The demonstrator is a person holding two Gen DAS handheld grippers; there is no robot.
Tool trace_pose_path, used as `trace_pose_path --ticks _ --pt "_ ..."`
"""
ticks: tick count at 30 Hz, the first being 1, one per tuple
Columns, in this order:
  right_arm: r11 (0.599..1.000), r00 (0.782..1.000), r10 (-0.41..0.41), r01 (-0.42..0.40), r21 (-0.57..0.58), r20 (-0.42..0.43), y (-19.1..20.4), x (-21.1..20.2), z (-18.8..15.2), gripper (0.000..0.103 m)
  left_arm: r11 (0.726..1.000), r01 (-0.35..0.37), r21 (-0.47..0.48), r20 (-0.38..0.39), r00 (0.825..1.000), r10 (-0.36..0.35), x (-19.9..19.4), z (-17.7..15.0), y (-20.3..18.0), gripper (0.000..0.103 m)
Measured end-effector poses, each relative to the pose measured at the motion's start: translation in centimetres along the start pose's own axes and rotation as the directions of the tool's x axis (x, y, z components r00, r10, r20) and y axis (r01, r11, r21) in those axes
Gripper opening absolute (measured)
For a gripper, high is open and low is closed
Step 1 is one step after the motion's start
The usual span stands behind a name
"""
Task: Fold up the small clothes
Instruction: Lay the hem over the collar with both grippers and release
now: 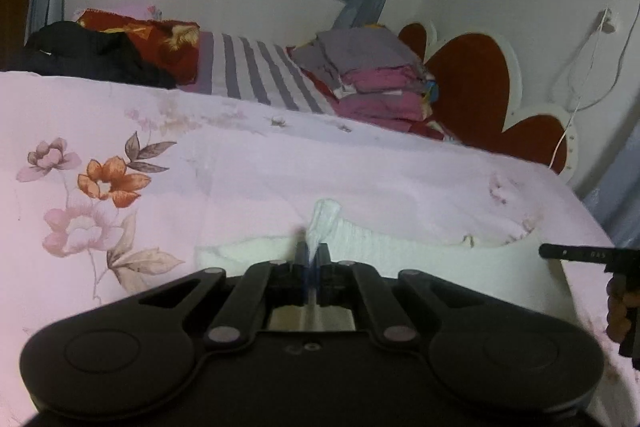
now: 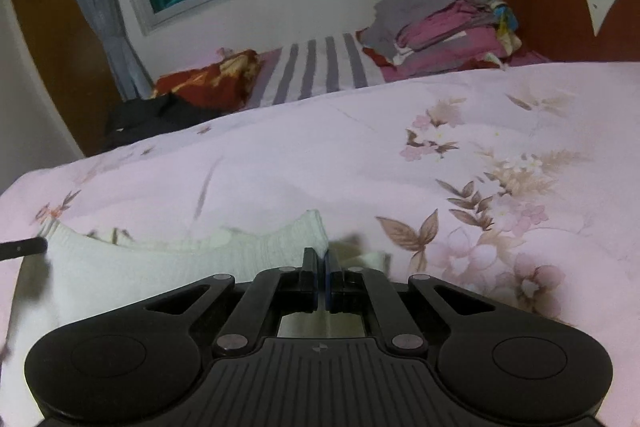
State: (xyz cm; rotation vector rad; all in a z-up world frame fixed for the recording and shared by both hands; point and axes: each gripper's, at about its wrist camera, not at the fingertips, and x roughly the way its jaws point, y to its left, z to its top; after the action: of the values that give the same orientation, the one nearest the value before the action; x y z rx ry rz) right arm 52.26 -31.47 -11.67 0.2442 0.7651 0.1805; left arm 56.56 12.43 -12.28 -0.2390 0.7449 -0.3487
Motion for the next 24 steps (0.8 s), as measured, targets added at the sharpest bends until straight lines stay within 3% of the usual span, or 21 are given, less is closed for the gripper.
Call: trace_pose_path --ticks 4,7,8,9,10,11,12,14,15,18,20,22,24 --pt "0.999 0.997 -0.022 0.025 0.035 -0.072 -1.0 2.7 -0.3 0.002 0.996 -0.049 -0.068 -0.078 0.996 0.044 2.7 -1.0 1.2 0.003" --pt "0.996 0.997 -0.029 0.035 0.084 -0.070 -1.6 3.1 -0.5 0.004 0.993 -0.058 -0.103 -0.073 0.996 0.051 2.3 -1.0 1.5 0.015" --pt "0.994 0.997 -0.040 0.046 0.095 -0.069 -1.5 2.7 -0.2 0.013 0.992 -0.093 -0.087 -0.052 0.995 0.088 1.5 -0.8 1.1 0.032" --pt "0.994 0.996 -0.073 0.077 0.076 -0.053 -1.1 2.0 0.0 0.042 0.991 -0.121 -0.053 -0.017 0.993 0.120 0.6 -0.6 0.4 0.046" --pt "0.992 0.994 -0.113 0.113 0.048 -0.009 -0.5 1.0 0.1 0.070 0.991 -0.134 -0.010 0.030 0.990 0.134 -0.5 -0.5 -0.6 0.050" --pt "0.993 0.992 -0.114 0.113 0.031 0.050 0.1 -0.2 0.0 0.070 0.993 -0.119 0.006 0.053 0.992 0.118 -1.0 -0.4 -1.6 0.053" --pt "0.998 0.995 -0.063 0.062 0.024 0.073 0.8 -0.8 -0.1 0.070 0.998 -0.067 0.007 0.045 0.997 0.067 -1.1 -0.3 -2.9 0.053" --pt "0.999 0.999 0.029 -0.028 -0.030 0.029 3.4 -0.3 -0.4 0.053 0.998 0.006 0.067 -0.009 1.000 -0.005 0.1 -0.8 -6.0 0.053" --pt "0.995 0.998 0.068 -0.068 -0.078 0.001 5.0 0.3 -0.7 0.033 0.992 0.033 0.121 -0.038 0.999 -0.029 0.9 -1.2 -7.9 0.051" --pt "0.971 0.985 0.146 -0.160 -0.178 -0.090 9.0 2.2 -1.7 0.030 0.977 0.068 0.203 -0.095 0.994 -0.050 3.0 -2.7 -11.5 0.051" --pt "0.962 0.982 0.133 -0.160 -0.222 -0.134 10.3 3.6 -2.2 0.030 0.981 0.034 0.193 -0.109 0.994 -0.013 4.3 -3.0 -11.3 0.051" --pt "0.964 0.991 0.085 -0.108 -0.241 -0.106 9.8 4.1 -1.9 0.030 0.989 -0.021 0.144 -0.111 0.993 0.037 5.4 -2.7 -9.2 0.049" --pt "0.985 0.994 0.002 -0.022 -0.173 -0.113 7.5 4.9 -0.7 0.030 0.998 0.002 0.056 -0.097 0.995 0.003 5.5 -1.8 -6.3 0.037"
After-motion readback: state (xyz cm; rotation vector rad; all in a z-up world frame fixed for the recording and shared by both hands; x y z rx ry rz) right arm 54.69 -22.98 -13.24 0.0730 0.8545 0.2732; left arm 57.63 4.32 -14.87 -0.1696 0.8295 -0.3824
